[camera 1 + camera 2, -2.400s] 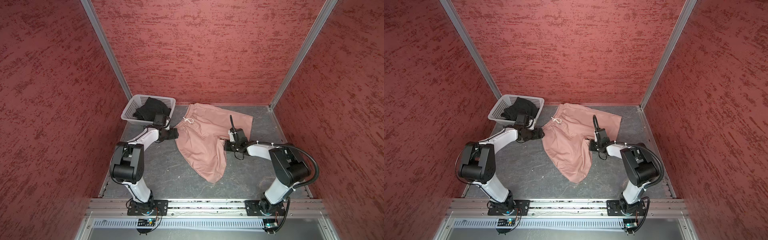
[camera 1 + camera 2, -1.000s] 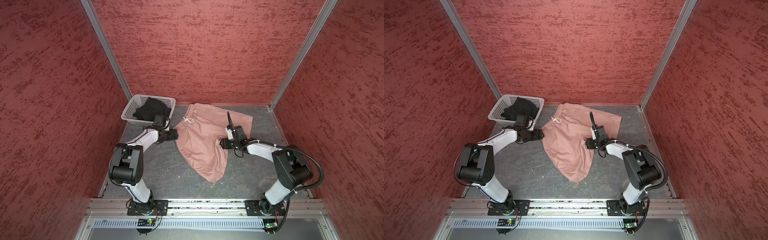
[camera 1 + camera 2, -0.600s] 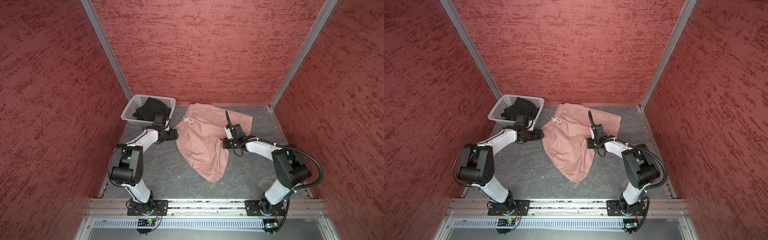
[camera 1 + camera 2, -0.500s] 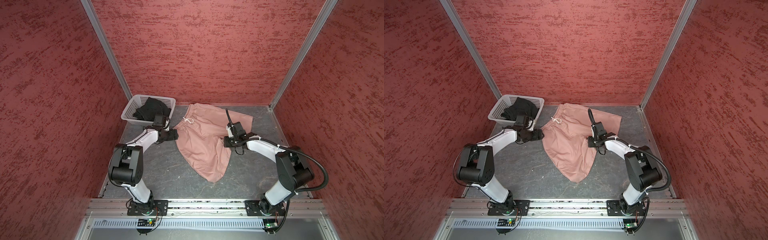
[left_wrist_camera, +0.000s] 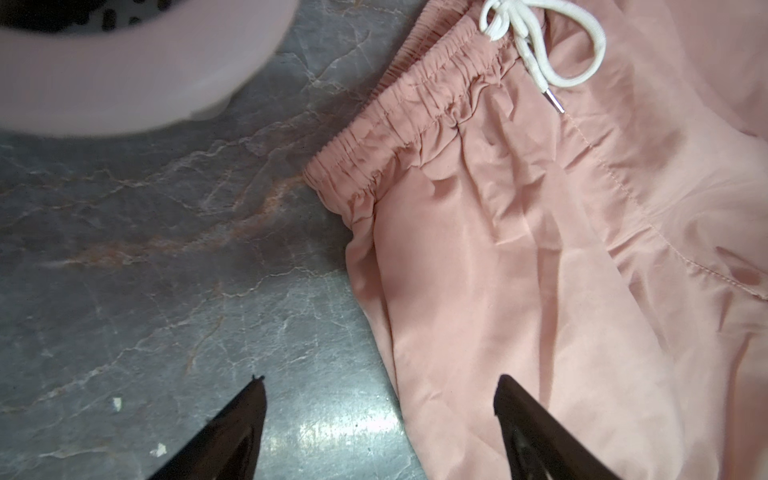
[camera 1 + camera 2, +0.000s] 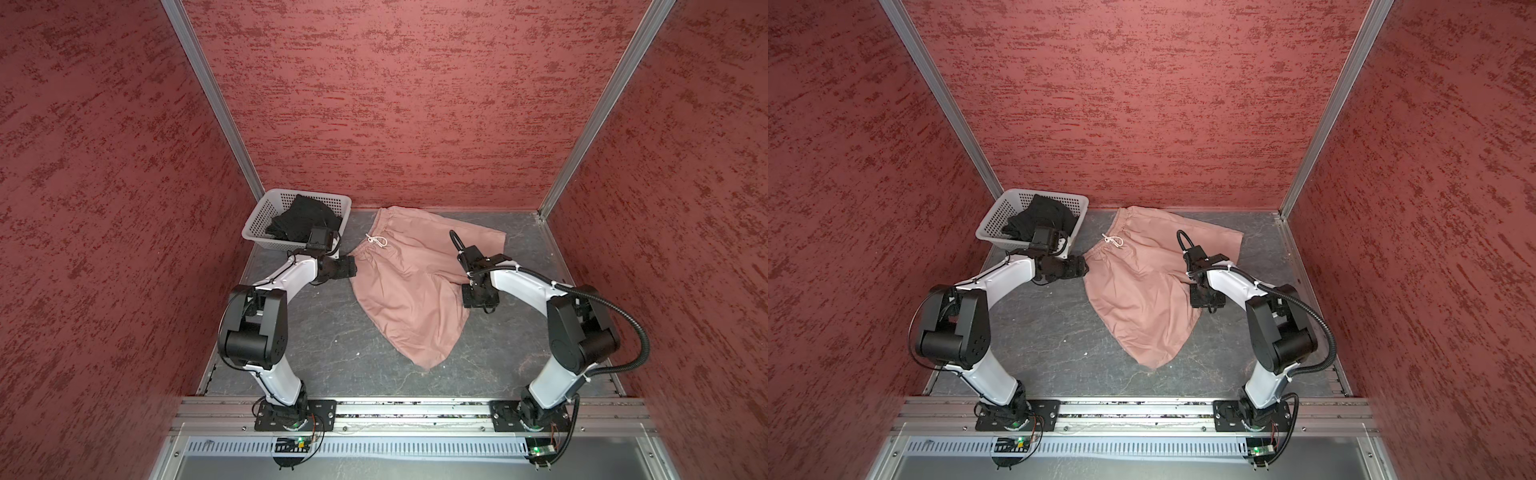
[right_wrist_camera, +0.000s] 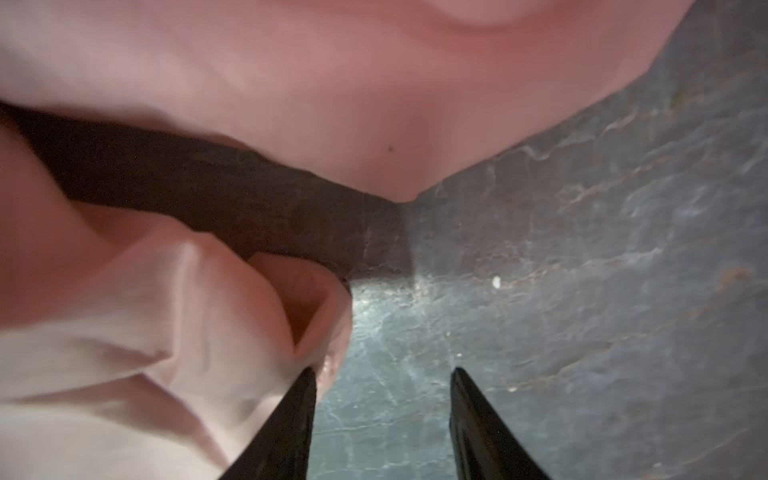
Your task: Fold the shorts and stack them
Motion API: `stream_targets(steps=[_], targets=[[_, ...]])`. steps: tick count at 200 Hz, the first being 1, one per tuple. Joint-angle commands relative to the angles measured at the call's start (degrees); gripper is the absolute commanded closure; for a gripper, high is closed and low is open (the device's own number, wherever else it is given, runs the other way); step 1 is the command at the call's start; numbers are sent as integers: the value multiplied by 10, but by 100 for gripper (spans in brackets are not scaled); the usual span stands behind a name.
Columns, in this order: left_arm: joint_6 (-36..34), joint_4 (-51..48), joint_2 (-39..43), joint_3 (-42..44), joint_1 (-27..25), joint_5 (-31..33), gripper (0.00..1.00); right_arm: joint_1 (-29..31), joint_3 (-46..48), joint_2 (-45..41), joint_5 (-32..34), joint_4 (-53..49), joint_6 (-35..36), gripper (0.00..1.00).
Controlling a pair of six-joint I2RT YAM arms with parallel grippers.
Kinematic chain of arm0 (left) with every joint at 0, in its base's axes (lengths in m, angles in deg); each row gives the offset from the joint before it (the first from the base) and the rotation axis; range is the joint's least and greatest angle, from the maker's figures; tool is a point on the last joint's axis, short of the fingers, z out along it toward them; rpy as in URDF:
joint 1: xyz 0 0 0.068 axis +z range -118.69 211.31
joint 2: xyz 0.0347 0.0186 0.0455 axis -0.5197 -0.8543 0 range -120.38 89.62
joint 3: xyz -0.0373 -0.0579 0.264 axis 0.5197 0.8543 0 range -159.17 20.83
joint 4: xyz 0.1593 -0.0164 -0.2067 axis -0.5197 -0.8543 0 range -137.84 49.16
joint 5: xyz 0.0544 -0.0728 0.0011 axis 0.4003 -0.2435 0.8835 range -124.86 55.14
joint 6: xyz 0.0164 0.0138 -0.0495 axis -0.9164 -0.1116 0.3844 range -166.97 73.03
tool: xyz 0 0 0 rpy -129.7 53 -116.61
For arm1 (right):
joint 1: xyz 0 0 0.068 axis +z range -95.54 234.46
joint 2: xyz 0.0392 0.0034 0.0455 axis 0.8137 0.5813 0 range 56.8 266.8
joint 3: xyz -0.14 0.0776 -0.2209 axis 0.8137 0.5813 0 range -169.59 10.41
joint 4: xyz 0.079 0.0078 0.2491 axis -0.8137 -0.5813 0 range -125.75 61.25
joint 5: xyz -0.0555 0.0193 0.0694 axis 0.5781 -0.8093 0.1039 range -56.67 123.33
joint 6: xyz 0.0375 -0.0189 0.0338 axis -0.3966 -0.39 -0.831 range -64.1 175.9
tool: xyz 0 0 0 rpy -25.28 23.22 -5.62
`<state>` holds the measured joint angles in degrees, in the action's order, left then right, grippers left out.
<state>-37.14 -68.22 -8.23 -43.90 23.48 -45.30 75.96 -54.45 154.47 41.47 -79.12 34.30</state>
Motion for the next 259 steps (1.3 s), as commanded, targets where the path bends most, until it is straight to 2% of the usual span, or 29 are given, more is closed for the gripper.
stream_targets(steps=[1, 30, 55, 97, 118, 139, 155, 193, 218, 228, 239, 244, 259], targets=[[-12, 8, -20, -17, -1, 5, 13, -2, 10, -65, -28, 58, 4, 41], [-7, 22, -38, -24, 6, -7, 13, -16, 100, -112, -105, 180, -9, 39], [-5, 35, -43, -23, 8, -8, 12, -22, 143, -95, -109, 239, -10, 35], [-5, 51, -64, -32, 10, -14, 10, -43, 182, -77, -108, 321, -3, 39], [-4, 51, -69, -36, 10, -18, 7, -45, 187, -60, -113, 339, -4, 52], [-5, 50, -67, -36, 11, -16, 7, -45, 182, -58, -116, 330, -6, 80], [-7, 46, -68, -38, 11, -14, 7, -45, 158, -61, -83, 279, -6, 100], [-9, 33, -67, -45, 11, -6, 7, -44, 78, -69, 11, 87, -6, 100], [-7, 34, -66, -45, 10, -6, 7, -45, 46, -79, 25, 1, -7, 100], [-5, 34, -67, -46, 9, -12, 7, -45, 43, -80, 21, -11, -6, 91], [-1, 40, -69, -44, 6, -18, 7, -48, 45, -76, 21, -9, -4, 71], [0, 43, -70, -42, 4, -21, 7, -50, 48, -72, 22, -4, -2, 65], [2, 50, -73, -42, -6, -28, 7, -53, 47, -62, 33, 1, 1, 56]])
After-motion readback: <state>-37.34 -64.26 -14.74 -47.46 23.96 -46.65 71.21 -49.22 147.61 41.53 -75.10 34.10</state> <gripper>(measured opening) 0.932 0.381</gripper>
